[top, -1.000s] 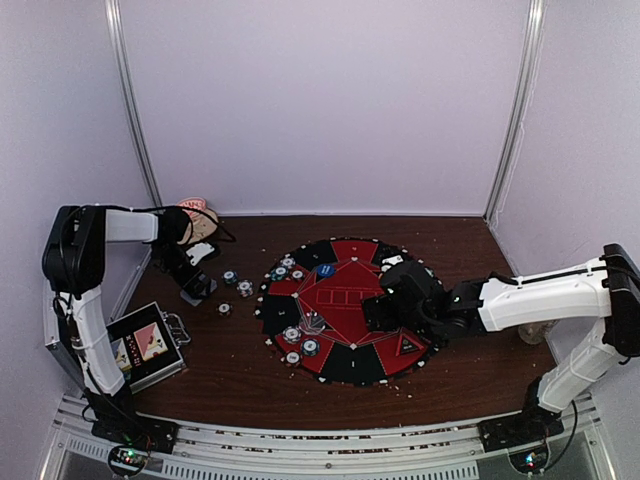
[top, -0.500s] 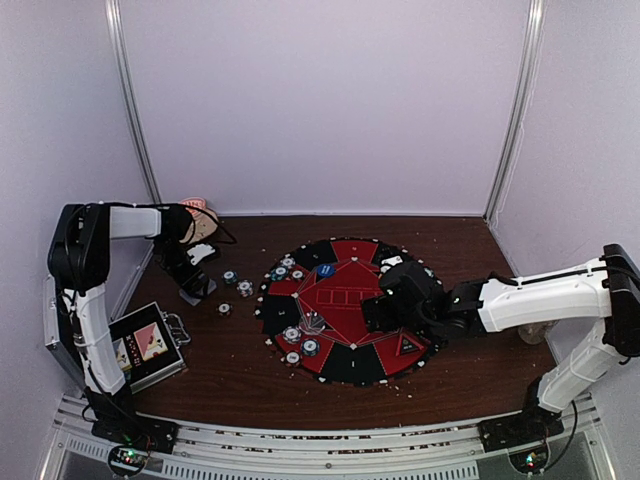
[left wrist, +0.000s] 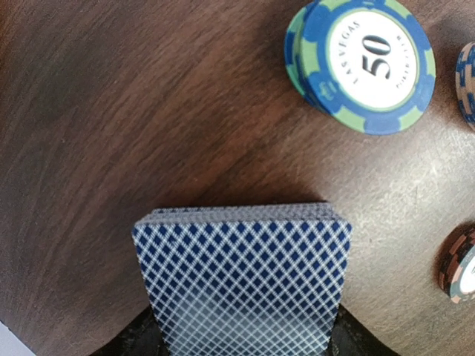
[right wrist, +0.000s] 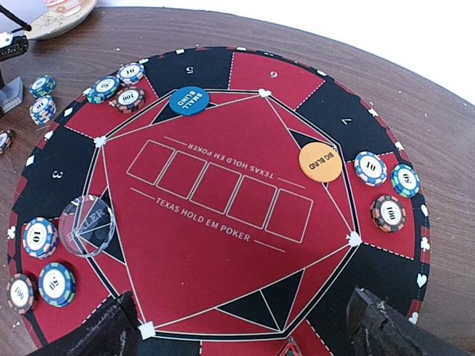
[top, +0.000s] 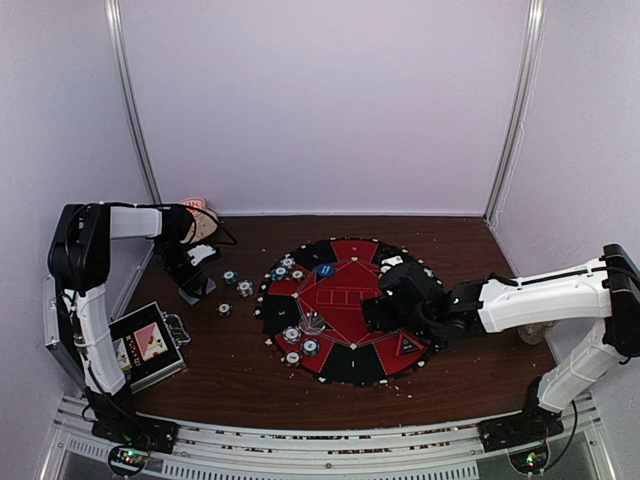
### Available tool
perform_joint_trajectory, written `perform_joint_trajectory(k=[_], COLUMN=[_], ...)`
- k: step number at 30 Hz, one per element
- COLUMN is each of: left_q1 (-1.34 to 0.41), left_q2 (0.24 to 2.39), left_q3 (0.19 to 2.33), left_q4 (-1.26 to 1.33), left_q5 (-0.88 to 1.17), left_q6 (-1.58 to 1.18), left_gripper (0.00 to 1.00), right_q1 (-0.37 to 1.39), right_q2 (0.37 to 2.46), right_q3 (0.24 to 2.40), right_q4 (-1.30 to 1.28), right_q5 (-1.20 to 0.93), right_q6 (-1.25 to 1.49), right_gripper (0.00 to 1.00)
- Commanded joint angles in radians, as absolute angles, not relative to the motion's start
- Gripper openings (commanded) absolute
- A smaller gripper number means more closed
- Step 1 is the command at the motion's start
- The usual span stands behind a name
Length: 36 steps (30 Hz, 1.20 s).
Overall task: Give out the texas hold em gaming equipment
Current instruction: Pick up the face-down deck piles from the center of the board.
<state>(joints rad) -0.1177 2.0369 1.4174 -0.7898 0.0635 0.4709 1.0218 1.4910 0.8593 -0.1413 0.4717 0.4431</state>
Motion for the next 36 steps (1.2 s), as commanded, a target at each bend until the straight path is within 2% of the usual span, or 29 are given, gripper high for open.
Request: perform_joint_trajectory(k=[1,6,14,22,36], left_q1=[-0.13,-0.13,-0.129,-0.128,-0.128], left_q2=[2.071,2.067,2.046,1.98,1.899], left_q3=[1.352,1.346,1.356,1.364,1.375], left_q4=[-0.812,-0.787,-0.767,-0.764,-0.794], left_q5=[0.02,0.024,0.023,0.04,0.11], left_q6=[0.474,0.469,0.461,0.468,0.484], left_gripper=[0.64,0.55,0.55,0.54,0.54], right_q1=[1.028,1.029,1.03,1.041,1.039], right_q2=[1.485,1.496,1.554,1.71,1.99], right_q3=[0.874,0.886,1.017,1.274,1.521], right_q4=[-0.141,-0.135,-0.163,-0.191,-0.054], right_q5=[0.504,0.5,0.415,0.254,-0.034], right_q6=[0.444,0.451,0.47,0.49,0.618], right_gripper=[1.0,0.99,0.99,0.99,0.99])
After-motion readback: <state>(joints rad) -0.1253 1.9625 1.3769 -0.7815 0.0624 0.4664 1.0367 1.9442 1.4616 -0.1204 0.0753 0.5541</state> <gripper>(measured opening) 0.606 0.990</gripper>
